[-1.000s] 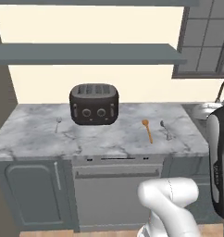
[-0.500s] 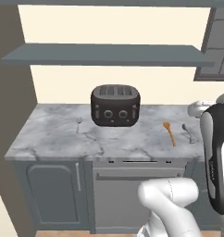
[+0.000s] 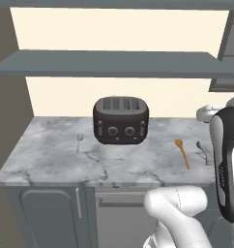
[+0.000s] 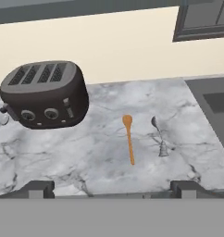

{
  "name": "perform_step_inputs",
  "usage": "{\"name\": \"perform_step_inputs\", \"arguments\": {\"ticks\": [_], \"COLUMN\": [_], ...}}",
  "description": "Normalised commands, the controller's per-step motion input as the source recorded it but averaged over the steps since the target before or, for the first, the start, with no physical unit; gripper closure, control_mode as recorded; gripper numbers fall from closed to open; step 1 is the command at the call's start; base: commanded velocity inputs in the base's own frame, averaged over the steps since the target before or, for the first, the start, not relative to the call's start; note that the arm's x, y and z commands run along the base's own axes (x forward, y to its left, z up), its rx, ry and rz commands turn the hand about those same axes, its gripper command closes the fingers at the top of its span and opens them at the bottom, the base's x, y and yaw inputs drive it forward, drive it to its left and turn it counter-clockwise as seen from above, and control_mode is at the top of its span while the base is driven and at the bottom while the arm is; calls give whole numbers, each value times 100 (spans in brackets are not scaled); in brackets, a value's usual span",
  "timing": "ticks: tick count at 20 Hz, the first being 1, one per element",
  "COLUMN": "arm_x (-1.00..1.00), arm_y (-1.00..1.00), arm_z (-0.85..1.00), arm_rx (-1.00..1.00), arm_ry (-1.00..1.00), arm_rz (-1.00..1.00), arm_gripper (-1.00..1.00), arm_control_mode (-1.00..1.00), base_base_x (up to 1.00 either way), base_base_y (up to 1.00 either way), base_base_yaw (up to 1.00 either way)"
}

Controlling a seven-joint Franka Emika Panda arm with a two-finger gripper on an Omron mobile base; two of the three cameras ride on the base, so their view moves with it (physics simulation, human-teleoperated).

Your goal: Organize the utensils by type. Pick up the wooden spoons from the counter and place them in the open cabinet. Then pick up the metallic utensils from the counter and place them in the open drawer.

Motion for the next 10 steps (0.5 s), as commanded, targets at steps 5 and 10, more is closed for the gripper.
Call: {"name": "perform_step_inputs", "arguments": {"ticks": [5, 10], "arm_x": [-1, 12], "arm_y": [-4, -19], "arm_z": [-4, -42], "arm_rx": [0, 0], "arm_ry": [2, 23], "arm_rz": [0, 0], "arm_gripper": [-100, -100], "arm_control_mode": [-100, -100], "base_base_x": [-12, 0], "base_base_y": [-6, 0], "base_base_yaw": [0, 0]}}
